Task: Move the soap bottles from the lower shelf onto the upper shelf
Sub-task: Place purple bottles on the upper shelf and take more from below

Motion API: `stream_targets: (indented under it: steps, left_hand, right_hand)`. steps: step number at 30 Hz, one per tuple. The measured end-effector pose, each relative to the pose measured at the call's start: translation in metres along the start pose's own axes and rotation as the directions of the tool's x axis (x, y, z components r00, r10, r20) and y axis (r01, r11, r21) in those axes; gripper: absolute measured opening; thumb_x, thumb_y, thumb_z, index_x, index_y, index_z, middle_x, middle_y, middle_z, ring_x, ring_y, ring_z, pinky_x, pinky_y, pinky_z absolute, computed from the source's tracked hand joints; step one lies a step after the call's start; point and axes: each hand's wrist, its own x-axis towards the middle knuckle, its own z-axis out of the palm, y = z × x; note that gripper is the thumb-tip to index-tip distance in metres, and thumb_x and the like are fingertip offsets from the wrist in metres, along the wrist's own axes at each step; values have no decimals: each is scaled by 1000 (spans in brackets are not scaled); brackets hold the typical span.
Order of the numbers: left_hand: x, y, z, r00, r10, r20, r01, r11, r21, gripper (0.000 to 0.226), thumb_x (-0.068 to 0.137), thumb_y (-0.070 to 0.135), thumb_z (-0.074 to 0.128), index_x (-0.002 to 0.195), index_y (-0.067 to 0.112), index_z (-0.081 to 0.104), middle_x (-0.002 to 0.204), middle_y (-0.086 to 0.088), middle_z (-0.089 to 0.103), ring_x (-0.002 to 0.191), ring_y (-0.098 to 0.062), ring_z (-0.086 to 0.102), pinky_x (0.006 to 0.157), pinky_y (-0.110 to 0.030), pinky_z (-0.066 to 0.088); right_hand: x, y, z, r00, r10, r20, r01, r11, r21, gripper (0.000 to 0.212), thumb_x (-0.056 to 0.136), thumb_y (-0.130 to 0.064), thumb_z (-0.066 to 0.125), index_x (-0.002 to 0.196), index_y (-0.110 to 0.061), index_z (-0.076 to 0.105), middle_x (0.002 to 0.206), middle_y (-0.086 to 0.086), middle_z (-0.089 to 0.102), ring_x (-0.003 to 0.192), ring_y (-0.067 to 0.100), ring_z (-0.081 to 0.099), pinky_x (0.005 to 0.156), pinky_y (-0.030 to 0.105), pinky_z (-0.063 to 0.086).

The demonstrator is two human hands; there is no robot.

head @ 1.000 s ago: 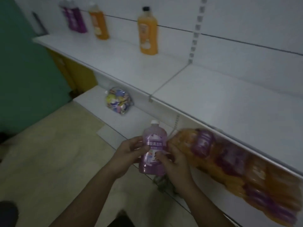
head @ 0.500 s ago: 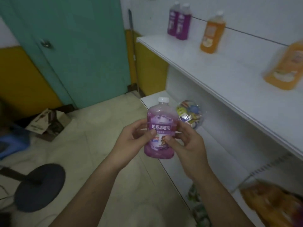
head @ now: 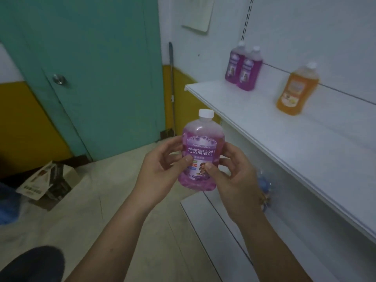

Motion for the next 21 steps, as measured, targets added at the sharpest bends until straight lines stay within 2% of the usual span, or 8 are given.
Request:
stream_targets:
  steps: [5,10,15,18,21]
  left_hand:
    - [98,-3,6,997,69,27,-70,997,45,49,91,18,74,137,12,60,129,-2,71,115,-24,70,93,-33,60]
    - [182,-2,25,985,132,109,-143,985,96,40,96,5,67,132,23,64,121,6,74,112,-11,70,83,-18,56]
    - [259,-16,43,964,167,206,-199,969,146,42,99,11,67,137,27,61,123,10,73,111,-13,69,85,-27,61]
    - [306,-27,55,943,156,294,-205,968,146,42,99,20,66,138,33,59,124,15,71,113,-5,67,82,-23,61]
    - [358,-41,60,907,143,396,-212,968,136,41,100,27,64,140,35,58,125,16,70,115,-3,65,83,-20,60]
  right_hand:
    - [92,0,10,998,-54,-38,53,998,-19,53,86,-5,78,134,-21,61,114,-9,73,101,9,70,73,25,61]
    - [170,-5,11,990,-85,-116,77,994,-76,50,86,-2,76,130,-21,62,111,-13,71,96,-1,69,70,15,57]
    - [229,3,5,971,-112,-210,71,978,-198,49,88,-13,77,132,-25,58,117,-15,68,96,-4,65,68,7,52]
    - [264,12,3,953,-78,-293,8,972,-235,47,91,-17,77,129,-32,54,115,-23,63,97,-4,65,65,5,51]
    - [303,21,7,929,-72,-363,-40,956,-290,46,92,-14,75,128,-31,51,114,-24,60,98,0,64,64,4,51]
